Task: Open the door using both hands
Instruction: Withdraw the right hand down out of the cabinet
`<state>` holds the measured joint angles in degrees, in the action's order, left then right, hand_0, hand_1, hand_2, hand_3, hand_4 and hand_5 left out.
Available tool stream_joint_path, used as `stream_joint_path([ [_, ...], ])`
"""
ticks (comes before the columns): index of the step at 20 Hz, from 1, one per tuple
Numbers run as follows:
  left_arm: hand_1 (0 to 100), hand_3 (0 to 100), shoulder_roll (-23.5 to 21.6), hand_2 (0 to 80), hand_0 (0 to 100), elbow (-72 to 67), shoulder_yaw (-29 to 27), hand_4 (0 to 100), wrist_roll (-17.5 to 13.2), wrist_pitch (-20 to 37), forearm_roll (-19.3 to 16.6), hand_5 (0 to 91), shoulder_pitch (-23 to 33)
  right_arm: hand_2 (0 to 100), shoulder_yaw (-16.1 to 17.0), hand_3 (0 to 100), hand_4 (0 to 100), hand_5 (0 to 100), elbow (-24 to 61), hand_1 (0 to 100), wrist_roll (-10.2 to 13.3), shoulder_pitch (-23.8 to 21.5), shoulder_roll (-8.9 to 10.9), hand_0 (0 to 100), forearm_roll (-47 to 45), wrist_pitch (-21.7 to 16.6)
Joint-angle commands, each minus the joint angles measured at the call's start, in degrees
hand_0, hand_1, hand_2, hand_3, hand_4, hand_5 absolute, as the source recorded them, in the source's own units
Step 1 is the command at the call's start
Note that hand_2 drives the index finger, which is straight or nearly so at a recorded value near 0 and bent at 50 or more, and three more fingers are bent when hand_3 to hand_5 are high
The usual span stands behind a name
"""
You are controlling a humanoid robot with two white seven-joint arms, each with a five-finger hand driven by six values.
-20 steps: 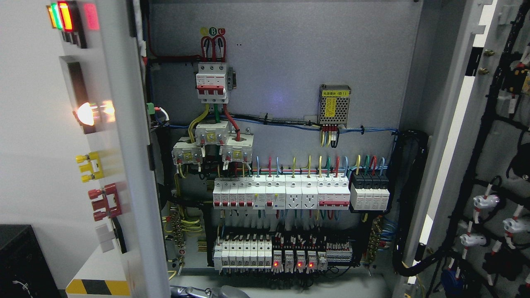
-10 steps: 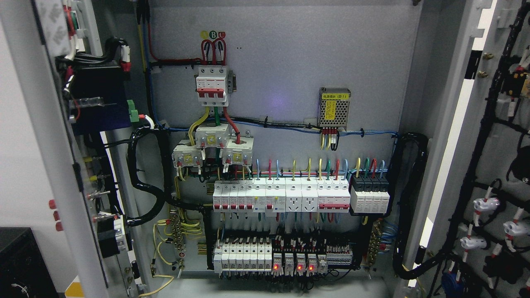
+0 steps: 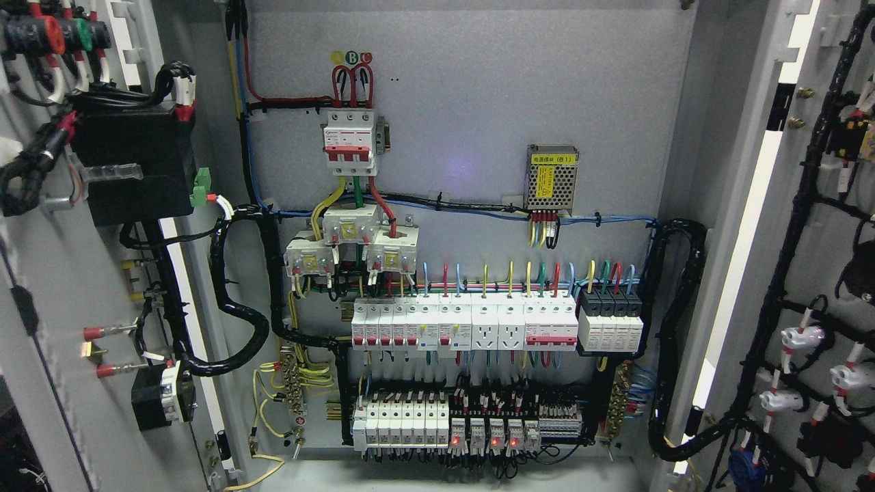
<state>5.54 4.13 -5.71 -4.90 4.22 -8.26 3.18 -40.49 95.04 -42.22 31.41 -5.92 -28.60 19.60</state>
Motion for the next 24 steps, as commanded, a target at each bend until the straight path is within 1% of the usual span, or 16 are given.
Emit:
stream_joint_path([
  [1,0,0,0.0,0.0,0,0.0,0.0,0,0.0,0.3,0.0,0.0,0.0,0,-2.7,0,0,0,-2.7,0,-0.1,1.6,-2.34,0,0.4,0.1],
  [9,0,0,0.0,0.0,0,0.0,0.0,0,0.0,0.3,0.0,0.0,0.0,0,-3.4,0,0,0,-6.3,0,0.0,3.7,-2.43,0,0.3,0.0],
  [16,0,0,0.0,0.0,0,0.0,0.0,0,0.0,0.2,0.0,0.0,0.1,0,-3.4,0,0,0,-6.9,0,0.0,5.0,-2.43,0,0.2,0.0],
  [22,0,0,-0.1,0.0,0,0.5,0.0,0,0.0,0.2,0.0,0.0,-0.4,0,-3.4,0,0,0,-7.0,0,0.0,5.1,-2.43,0,0.2,0.0],
  [23,0,0,-0.4,0.0,0,0.9,0.2,0,-0.2,0.4,0.0,0.0,0.1,0,-3.5,0,0,0,-6.9,0,0.0,5.1,-2.43,0,0.2,0.0],
  [24,0,0,-1.7,0.0,0,2.3,0.3,0,-1.2,0.4,0.1,0.0,0.3,0,-3.5,0,0,0,-7.0,0,0.0,5.1,-2.43,0,0.2,0.0],
])
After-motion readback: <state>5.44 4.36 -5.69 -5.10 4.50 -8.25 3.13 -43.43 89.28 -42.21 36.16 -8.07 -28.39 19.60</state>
